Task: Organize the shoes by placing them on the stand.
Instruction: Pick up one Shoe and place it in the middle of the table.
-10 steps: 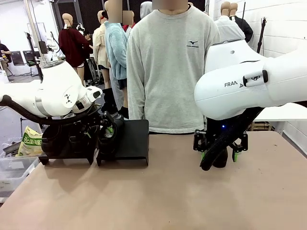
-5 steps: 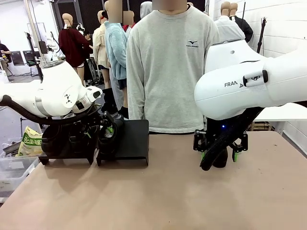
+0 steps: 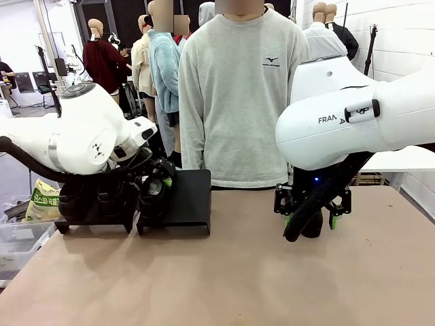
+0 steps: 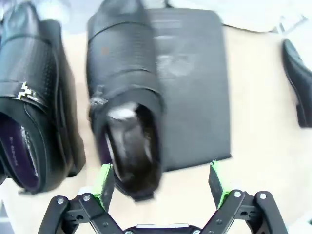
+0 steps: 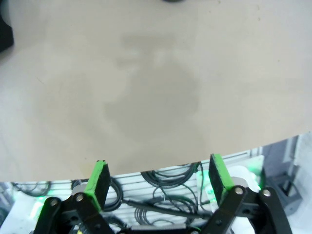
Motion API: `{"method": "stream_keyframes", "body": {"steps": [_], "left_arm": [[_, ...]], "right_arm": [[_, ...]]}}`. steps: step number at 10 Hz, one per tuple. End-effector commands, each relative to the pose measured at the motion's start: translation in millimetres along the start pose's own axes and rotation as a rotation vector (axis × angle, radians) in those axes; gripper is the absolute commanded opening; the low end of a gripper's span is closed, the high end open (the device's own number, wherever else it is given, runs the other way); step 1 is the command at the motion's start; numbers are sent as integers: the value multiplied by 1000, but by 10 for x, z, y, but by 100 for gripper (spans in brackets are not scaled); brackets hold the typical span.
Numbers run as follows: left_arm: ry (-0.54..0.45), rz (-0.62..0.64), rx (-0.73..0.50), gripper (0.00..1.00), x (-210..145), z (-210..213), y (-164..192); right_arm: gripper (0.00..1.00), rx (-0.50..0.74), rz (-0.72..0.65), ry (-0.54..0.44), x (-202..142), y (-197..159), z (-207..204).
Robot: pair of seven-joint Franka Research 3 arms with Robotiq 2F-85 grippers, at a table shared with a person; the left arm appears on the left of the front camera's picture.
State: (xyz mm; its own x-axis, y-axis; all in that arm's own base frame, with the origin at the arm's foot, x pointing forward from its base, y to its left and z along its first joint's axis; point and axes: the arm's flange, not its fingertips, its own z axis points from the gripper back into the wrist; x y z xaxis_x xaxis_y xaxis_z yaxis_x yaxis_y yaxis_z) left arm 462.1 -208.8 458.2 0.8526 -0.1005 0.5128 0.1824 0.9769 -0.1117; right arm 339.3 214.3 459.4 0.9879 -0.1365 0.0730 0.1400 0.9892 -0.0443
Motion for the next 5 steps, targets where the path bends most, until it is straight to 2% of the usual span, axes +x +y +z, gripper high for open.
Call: {"method": "stream_keyframes", "body": {"steps": [1,2,3,5], "left_arm": [[-95,-83,-41,100,-433,405,-309],[-6,-93,-135,100,-656,466,-504],[182,-48,-211,100,-837,440,-667],[365,25,-291,100,-1018,306,-944]], "right_arm": [[100,6,2,1,7,5,15],[100,6,2,1,7,5,15],[100,6,2,1,7,5,15],[100,6,2,1,7,5,15]]}}
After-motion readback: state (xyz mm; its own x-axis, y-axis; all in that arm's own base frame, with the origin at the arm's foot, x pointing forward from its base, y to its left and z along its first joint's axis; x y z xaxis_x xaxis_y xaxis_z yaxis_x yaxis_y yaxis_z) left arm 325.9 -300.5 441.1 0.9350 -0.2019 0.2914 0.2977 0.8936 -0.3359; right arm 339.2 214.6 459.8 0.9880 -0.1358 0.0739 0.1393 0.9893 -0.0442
